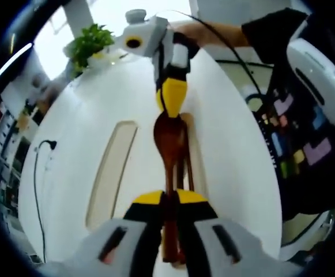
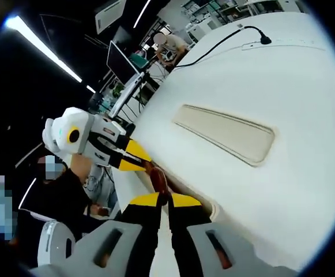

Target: Arrange the utensils inside the cutlery case until each visible utensil rests in its matching compartment.

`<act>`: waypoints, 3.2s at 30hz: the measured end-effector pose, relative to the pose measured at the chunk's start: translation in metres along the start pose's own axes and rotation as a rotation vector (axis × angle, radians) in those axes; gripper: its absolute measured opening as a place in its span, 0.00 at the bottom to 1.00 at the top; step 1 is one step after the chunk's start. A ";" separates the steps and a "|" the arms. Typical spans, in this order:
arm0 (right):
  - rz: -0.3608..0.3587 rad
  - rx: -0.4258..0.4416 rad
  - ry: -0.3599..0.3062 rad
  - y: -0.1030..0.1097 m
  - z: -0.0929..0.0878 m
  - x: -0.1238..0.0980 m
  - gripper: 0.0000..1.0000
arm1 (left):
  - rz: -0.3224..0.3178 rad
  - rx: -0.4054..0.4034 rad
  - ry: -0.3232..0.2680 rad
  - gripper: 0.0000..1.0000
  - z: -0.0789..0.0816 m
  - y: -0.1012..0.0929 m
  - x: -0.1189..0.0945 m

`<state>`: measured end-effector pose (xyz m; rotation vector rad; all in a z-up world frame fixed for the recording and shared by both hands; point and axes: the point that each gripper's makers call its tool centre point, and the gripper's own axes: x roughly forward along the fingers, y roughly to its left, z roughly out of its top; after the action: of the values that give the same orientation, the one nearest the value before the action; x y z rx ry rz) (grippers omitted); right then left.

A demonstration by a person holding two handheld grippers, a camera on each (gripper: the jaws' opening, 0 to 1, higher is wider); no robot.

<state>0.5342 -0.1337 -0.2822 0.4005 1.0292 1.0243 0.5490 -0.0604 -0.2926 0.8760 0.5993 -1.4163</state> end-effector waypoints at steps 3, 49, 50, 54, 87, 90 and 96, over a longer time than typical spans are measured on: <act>-0.001 0.002 0.003 -0.002 -0.002 0.000 0.03 | -0.005 -0.006 0.001 0.07 -0.001 -0.004 0.002; -0.024 -0.145 0.048 -0.015 -0.021 0.003 0.07 | -0.065 -0.049 0.019 0.08 -0.013 -0.014 0.023; -0.027 -0.149 0.048 -0.015 -0.021 0.002 0.07 | -0.065 -0.051 0.018 0.08 -0.013 -0.014 0.023; -0.036 -0.153 0.039 -0.016 -0.019 -0.002 0.07 | -0.061 -0.059 0.015 0.10 -0.013 -0.013 0.023; -0.078 -0.278 -0.266 -0.027 0.060 -0.035 0.07 | 0.265 -0.315 -0.335 0.13 -0.012 0.073 -0.037; -0.104 -0.285 -0.306 -0.034 0.066 -0.038 0.07 | 0.353 -0.382 -0.365 0.13 -0.024 0.092 -0.043; -0.175 -0.273 -0.364 -0.055 0.075 -0.044 0.07 | 0.444 -0.497 -0.437 0.16 -0.040 0.106 -0.048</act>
<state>0.6204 -0.1857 -0.2613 0.2544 0.5775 0.8790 0.6548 -0.0061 -0.2594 0.2609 0.3642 -0.9461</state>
